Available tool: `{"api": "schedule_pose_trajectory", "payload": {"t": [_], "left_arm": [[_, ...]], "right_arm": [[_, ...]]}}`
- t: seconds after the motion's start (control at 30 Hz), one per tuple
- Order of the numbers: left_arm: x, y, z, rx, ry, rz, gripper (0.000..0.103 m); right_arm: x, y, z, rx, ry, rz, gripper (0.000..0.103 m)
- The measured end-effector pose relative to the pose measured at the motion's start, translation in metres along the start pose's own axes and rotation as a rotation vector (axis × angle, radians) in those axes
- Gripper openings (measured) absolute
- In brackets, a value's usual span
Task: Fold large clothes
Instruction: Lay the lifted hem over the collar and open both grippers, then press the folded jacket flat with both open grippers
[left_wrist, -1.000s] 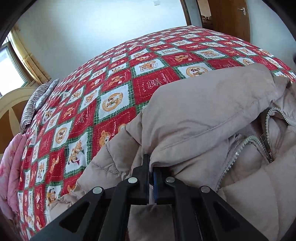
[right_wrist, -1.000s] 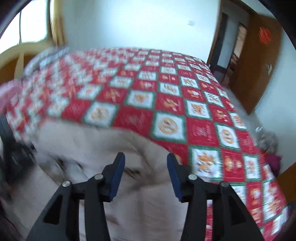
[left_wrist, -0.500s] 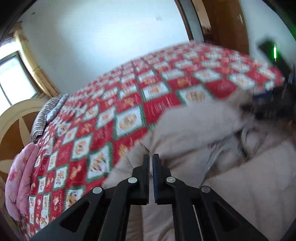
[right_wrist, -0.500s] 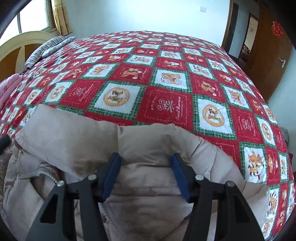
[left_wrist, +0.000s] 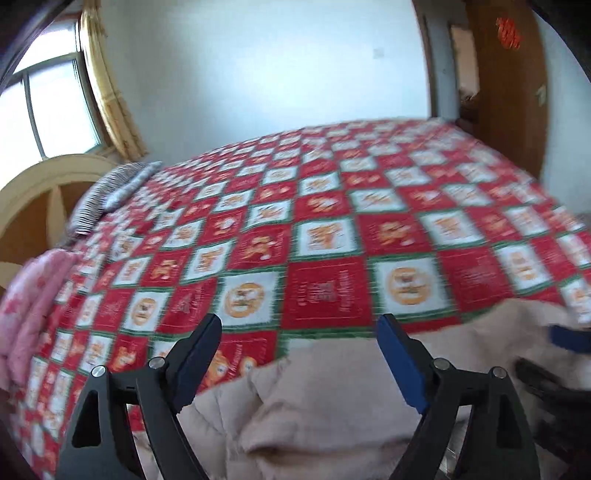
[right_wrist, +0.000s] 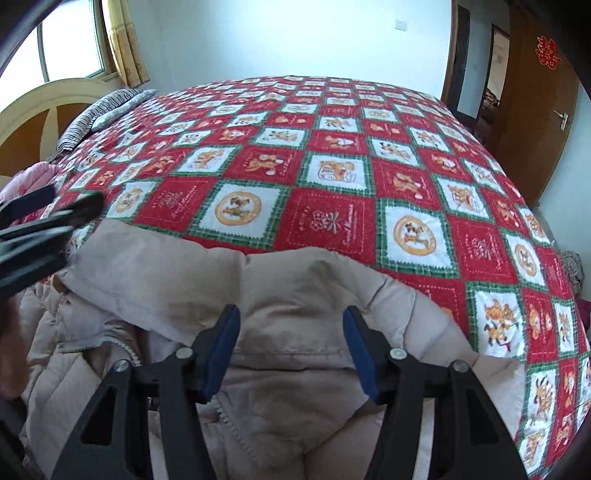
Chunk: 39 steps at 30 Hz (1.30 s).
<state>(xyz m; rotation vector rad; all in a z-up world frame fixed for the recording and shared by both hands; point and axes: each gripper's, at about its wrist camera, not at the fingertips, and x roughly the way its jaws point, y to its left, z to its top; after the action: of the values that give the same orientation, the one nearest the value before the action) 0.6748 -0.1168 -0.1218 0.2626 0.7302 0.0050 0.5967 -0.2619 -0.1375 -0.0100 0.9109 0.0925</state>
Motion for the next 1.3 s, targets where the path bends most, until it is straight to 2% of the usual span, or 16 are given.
{"api": "schedule_pose_trajectory", "payload": {"t": [0.07, 0.1, 0.17, 0.27, 0.33, 0.4, 0.47, 0.57, 0.63, 0.73, 0.87, 1.07, 1.3], "left_arm": [[0.022, -0.01, -0.01, 0.056, 0.071, 0.052, 0.086], [0.033, -0.013, -0.021, 0.071, 0.111, 0.059, 0.086], [0.041, -0.018, -0.038, 0.093, 0.133, 0.047, 0.086], [0.038, -0.021, -0.045, 0.105, 0.114, 0.059, 0.086], [0.033, -0.02, -0.042, 0.096, 0.101, 0.063, 0.086], [0.021, -0.014, -0.035, 0.045, 0.057, 0.037, 0.086], [0.01, -0.013, -0.028, 0.007, 0.015, -0.021, 0.086], [0.028, -0.024, -0.029, 0.023, 0.088, -0.052, 0.086], [0.046, -0.026, -0.039, 0.021, 0.143, -0.038, 0.086], [0.051, -0.024, -0.045, -0.015, 0.134, -0.044, 0.089], [0.052, -0.027, -0.049, -0.011, 0.127, -0.035, 0.091], [0.055, -0.032, -0.053, 0.005, 0.127, -0.012, 0.092], [0.06, -0.03, -0.054, -0.002, 0.147, -0.022, 0.094]], "right_arm": [[0.002, 0.001, 0.002, -0.009, 0.021, 0.001, 0.061], [0.001, 0.001, 0.002, -0.006, 0.015, -0.005, 0.061], [-0.004, -0.003, 0.004, 0.013, -0.012, -0.004, 0.061], [-0.011, -0.007, 0.012, 0.06, -0.086, 0.008, 0.061], [-0.008, -0.007, 0.017, 0.077, -0.106, 0.027, 0.061], [0.005, -0.005, 0.018, 0.063, -0.076, 0.021, 0.061], [0.018, -0.005, 0.013, 0.056, -0.029, 0.013, 0.061], [0.029, -0.008, 0.0, 0.044, -0.002, 0.012, 0.061], [0.03, -0.012, -0.004, 0.047, -0.008, 0.023, 0.061], [0.033, -0.014, -0.007, 0.048, -0.008, 0.031, 0.061], [0.041, -0.012, -0.012, 0.047, -0.004, 0.033, 0.061], [0.045, -0.006, -0.014, 0.017, -0.002, -0.002, 0.061], [0.048, -0.001, -0.016, -0.002, 0.002, -0.032, 0.061]]}}
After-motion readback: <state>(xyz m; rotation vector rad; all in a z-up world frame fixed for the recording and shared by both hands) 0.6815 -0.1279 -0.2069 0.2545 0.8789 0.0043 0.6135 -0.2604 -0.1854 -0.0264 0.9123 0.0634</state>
